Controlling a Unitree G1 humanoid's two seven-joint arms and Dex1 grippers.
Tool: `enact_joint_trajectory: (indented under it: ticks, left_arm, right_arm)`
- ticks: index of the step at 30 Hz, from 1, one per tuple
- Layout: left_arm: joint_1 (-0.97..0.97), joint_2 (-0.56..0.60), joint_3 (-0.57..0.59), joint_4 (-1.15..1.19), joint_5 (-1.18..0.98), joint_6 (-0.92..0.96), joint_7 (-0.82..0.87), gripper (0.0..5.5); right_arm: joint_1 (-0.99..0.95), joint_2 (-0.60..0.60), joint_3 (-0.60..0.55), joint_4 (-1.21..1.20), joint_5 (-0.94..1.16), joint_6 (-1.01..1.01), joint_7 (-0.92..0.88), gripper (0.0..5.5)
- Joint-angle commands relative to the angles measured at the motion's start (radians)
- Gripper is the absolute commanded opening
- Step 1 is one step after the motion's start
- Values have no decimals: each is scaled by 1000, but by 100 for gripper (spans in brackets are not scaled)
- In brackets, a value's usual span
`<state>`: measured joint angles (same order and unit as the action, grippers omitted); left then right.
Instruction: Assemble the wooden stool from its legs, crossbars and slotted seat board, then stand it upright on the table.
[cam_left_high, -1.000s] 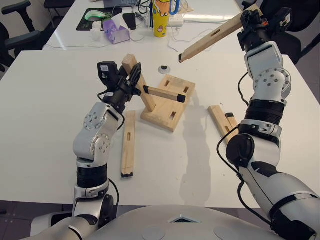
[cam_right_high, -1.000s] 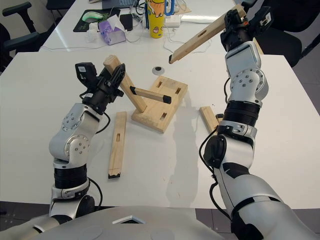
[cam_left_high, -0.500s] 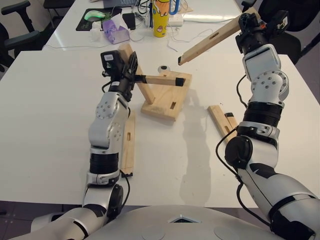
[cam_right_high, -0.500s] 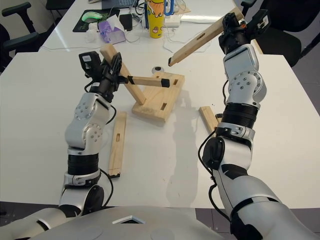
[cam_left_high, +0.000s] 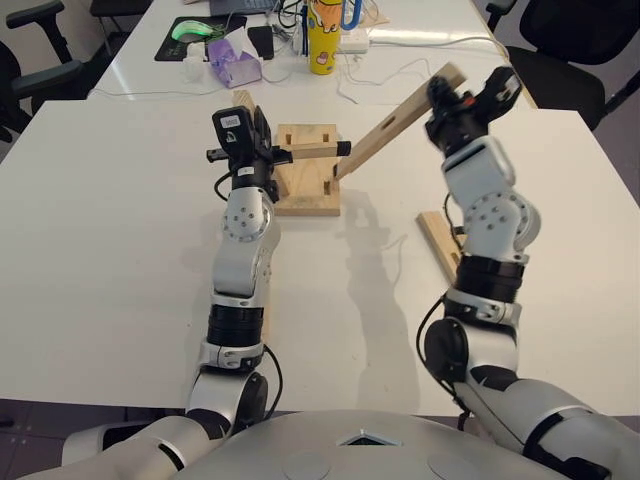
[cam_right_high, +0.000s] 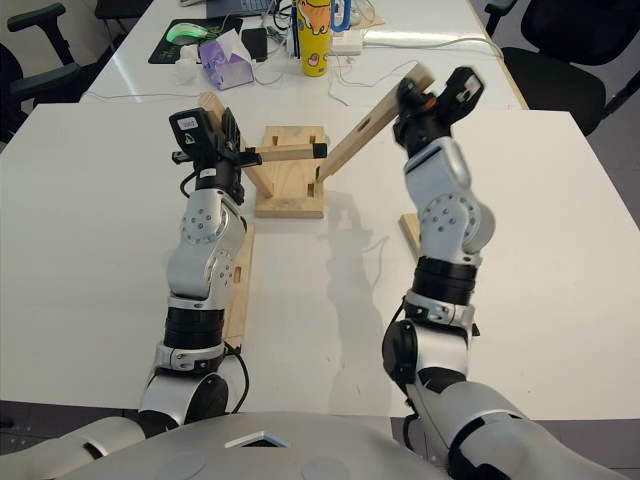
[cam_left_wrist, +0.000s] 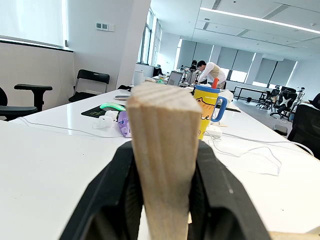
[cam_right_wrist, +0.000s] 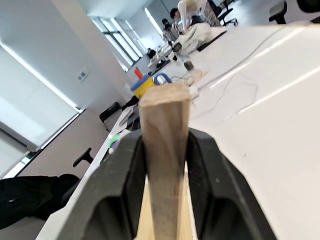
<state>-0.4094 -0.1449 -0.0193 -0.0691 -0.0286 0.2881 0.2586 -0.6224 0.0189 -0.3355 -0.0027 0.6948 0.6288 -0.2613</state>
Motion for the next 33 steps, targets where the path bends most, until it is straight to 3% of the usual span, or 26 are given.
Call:
enact_joint_trajectory:
  ticks: [1,10,22,33]
  left_arm:
    - [31,-15,2,6,3,43,0,104]
    - [45,-15,-4,-28,18,55,11,104]
    - [39,-17,-13,-25,22,52,8,104]
    - [33,-17,-23,-28,29,47,9,104]
  right_arm:
    - [26,23,14,-61,-1,26,-26,104]
    - [99,21,94,-164,-111,22,-48,104]
    - [91,36,130,-66,-202,-112,33,104]
    - [106,17,281,-121,-369,-24,-4,104]
